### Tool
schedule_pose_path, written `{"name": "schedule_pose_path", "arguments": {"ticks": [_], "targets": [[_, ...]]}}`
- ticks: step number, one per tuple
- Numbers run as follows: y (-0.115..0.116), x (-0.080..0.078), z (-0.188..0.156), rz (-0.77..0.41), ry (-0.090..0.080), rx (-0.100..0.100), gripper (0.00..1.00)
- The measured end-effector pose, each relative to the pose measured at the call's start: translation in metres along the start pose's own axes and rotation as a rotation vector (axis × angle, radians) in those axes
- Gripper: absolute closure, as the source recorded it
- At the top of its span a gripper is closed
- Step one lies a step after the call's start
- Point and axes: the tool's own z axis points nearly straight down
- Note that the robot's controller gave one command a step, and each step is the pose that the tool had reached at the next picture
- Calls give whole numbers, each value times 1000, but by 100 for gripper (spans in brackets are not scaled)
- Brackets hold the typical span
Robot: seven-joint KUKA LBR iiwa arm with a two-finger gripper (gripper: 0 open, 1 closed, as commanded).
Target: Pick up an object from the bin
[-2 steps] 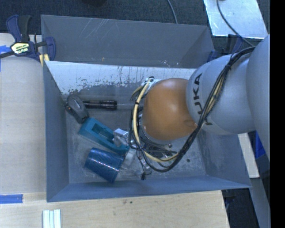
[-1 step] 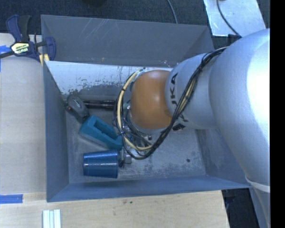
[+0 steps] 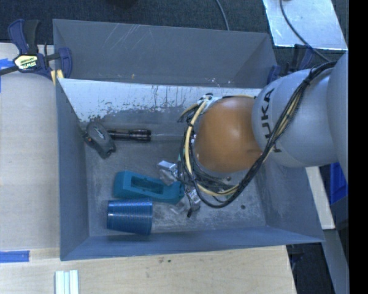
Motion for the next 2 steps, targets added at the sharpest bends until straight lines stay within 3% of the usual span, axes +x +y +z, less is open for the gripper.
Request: {"name": "schedule_pose_path", "arguments": {"ticks": [2], "targets": [[0, -1, -1, 0, -2, 0, 100]]}}
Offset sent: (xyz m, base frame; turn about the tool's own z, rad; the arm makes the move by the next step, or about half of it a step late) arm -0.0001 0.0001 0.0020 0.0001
